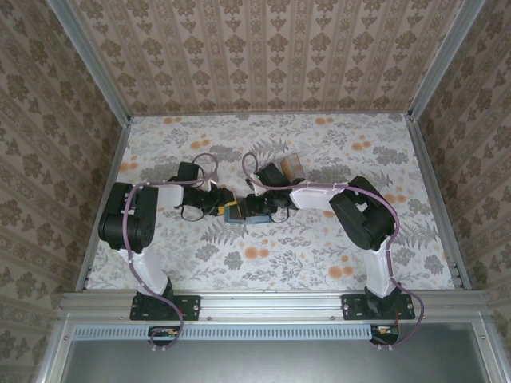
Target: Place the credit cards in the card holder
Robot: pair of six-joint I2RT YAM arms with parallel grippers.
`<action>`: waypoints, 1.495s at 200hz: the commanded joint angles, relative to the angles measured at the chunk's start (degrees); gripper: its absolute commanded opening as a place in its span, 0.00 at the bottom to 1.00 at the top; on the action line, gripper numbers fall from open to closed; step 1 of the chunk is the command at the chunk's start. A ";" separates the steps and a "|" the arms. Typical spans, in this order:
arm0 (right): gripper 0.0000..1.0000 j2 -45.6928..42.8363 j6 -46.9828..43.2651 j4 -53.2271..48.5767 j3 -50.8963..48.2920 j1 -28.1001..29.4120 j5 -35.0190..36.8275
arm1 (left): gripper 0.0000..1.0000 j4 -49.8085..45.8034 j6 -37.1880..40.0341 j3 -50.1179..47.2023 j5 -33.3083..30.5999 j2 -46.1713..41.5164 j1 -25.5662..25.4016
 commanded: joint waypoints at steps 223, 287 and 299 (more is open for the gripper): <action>0.35 1.16 5.45 -4.94 3.46 4.04 9.33 | 0.00 -2.70 -1.52 -2.30 -2.92 -1.90 -0.01; 0.37 -4.98 0.70 -9.45 0.99 4.22 16.19 | 0.00 -3.24 -0.97 -2.37 -3.46 -1.61 0.20; 0.37 -6.41 0.38 -9.32 -0.17 3.92 16.69 | 0.00 -2.59 -1.21 -2.79 -3.56 -1.51 0.31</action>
